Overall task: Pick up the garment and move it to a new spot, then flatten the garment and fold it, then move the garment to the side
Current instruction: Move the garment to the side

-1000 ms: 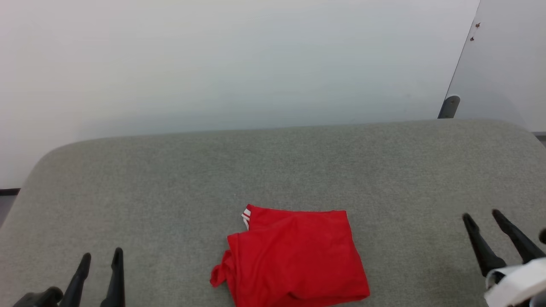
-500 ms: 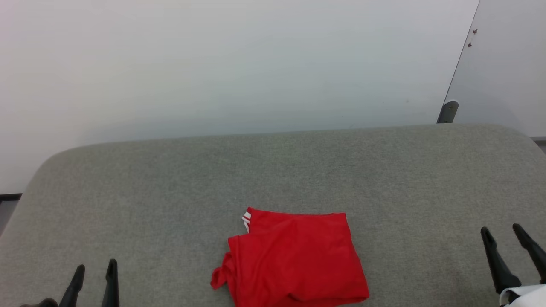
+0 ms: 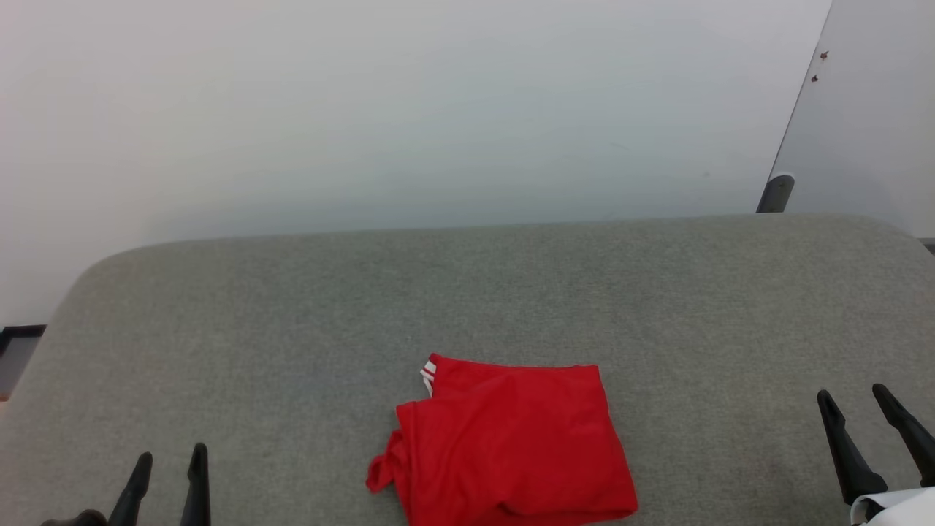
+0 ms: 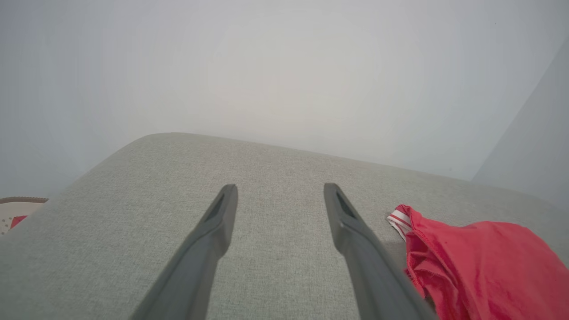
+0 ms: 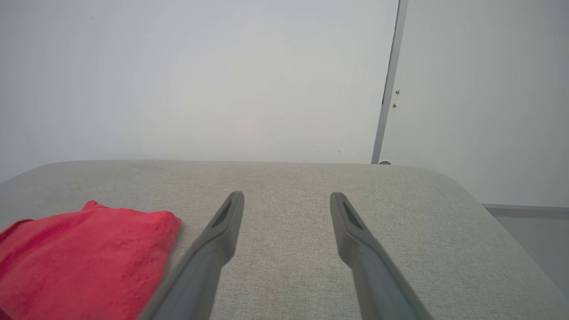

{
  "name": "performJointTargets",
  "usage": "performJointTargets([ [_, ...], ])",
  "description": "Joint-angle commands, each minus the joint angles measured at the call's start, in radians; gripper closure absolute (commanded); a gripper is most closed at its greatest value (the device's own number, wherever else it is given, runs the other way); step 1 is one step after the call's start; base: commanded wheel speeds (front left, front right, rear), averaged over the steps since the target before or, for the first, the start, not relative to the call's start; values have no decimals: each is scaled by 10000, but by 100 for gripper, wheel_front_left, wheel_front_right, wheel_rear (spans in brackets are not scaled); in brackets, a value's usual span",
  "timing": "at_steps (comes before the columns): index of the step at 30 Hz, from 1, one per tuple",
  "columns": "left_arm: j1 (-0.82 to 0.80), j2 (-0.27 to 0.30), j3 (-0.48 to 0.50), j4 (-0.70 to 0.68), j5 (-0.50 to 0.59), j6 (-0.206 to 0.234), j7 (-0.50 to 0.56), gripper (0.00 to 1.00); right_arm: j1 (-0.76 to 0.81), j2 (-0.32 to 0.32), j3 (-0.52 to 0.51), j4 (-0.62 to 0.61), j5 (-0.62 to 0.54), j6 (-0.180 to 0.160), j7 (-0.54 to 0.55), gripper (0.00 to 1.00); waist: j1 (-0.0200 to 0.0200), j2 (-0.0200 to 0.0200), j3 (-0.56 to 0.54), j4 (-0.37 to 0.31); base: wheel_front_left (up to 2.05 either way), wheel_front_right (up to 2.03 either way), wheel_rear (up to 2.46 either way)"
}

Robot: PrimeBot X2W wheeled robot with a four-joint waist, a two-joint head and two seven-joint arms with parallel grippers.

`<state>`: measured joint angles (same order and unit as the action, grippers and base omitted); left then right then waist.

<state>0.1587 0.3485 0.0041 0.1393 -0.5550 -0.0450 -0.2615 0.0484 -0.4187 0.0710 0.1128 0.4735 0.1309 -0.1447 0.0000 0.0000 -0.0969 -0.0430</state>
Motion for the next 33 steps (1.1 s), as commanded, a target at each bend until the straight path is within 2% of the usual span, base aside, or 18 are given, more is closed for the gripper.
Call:
performJointTargets([
  [1, -57, -20, -18, -12, 12, -23, -39, 0, 117, 64, -25, -81, -85, -4, 46, 0, 0, 0, -2, 58, 0, 0, 0],
  [11, -121, 39, -1, -46, -27, 113, 16, 0, -40, 148, 217, -220, -46, -4, 381, 0, 0, 0, 12, 473, 0, 0, 0],
  [19, -125, 6, -42, -123, -75, 271, 113, 0, -626, 173, 985, 10, 443, -4, 1371, 0, 0, 0, 58, 1151, 0, 0, 0],
  [27, -248, -18, -210, -144, -77, 262, 239, 0, -1340, 95, 1913, 566, 1177, -4, 3130, 0, 0, 0, 249, 1879, 0, 0, 0],
  [33, -441, -109, -476, -134, -9, 234, 311, 0, -1744, 32, 2115, 981, 1665, -4, 4650, 0, 0, 0, 526, 2291, 0, 0, 0],
])
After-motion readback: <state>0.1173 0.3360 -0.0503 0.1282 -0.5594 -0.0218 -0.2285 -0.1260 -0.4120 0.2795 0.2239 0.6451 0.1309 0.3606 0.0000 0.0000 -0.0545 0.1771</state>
